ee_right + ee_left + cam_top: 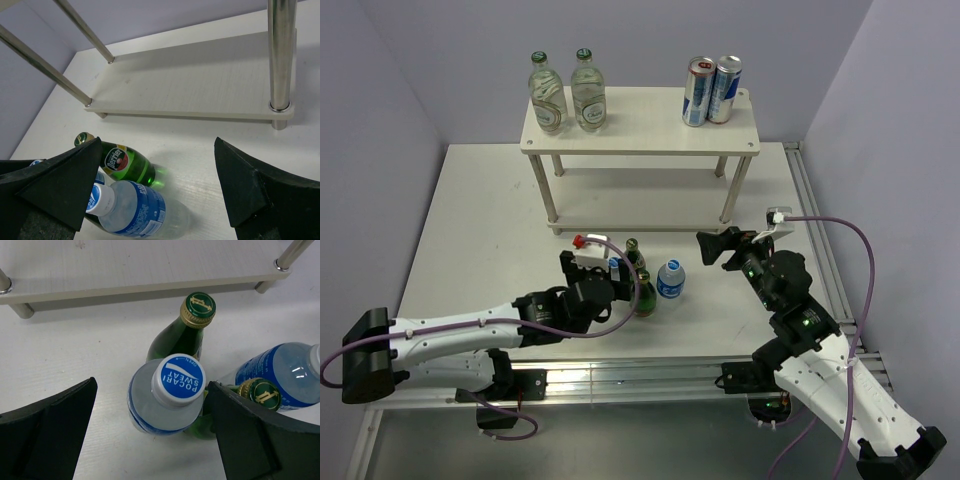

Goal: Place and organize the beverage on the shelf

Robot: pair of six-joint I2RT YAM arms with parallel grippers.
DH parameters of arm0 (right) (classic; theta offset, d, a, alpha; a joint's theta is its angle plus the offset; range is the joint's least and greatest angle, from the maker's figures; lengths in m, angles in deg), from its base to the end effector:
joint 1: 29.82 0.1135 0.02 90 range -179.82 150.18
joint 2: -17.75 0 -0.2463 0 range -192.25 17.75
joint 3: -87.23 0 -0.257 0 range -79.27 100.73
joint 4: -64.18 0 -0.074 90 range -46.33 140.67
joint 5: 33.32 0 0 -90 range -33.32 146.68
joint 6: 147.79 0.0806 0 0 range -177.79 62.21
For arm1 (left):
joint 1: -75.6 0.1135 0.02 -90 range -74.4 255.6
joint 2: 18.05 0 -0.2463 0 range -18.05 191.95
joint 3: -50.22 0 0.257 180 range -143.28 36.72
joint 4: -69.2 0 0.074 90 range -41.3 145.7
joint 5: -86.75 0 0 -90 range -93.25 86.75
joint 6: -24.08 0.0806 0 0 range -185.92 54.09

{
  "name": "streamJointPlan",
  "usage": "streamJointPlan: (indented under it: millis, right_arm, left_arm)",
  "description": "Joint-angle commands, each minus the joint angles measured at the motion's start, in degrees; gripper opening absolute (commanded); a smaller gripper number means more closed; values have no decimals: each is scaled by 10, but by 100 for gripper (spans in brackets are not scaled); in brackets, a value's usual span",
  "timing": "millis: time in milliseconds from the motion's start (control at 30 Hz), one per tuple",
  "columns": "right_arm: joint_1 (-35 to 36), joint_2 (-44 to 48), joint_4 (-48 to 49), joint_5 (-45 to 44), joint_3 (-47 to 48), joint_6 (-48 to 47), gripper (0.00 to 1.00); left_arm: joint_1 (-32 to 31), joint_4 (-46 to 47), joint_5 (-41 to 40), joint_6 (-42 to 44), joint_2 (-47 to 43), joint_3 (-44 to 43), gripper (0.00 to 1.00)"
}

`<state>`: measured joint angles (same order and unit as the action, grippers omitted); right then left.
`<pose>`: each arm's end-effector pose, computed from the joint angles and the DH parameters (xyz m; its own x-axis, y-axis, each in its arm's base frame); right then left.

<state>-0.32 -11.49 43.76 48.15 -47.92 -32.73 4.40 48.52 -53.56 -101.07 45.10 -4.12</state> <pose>0.1850 0.0909 0.2901 -0.2179 0.3580 -0.9079 -0.2937 0.8631 0.4108 0.1464 -0.2374 0.2321 -0.3535 -0.1025 -0.9298 0.2265 0.9550 -0.1914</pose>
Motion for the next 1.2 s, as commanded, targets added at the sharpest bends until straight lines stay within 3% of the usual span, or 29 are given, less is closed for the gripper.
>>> streamJointPlan:
  millis: [0,433,767,900,1100,1133,1167]
  right_arm:
    - [3,-1,14,2,-4,2,100]
    - [3,-2,14,3,-4,2,100]
    - [3,-2,14,4,-5,3,100]
    - [3,-3,15,5,-6,2,100]
    - [3,-6,16,6,-5,3,100]
    - [3,-6,16,6,-5,3,100]
    - [4,-6,16,6,-5,3,100]
  left_arm:
    - [-7,-12,10,-29,-21,6,99]
    - [-20,51,29,-74,13,76,99]
    - [-28,139,-43,-55,68,91,99]
    - [-28,173,-61,-33,81,93,92]
    - [-26,223,-59,-5,109,89,44]
    - [-26,228,-60,-4,115,88,24]
    - [-26,227,-61,-6,118,88,12]
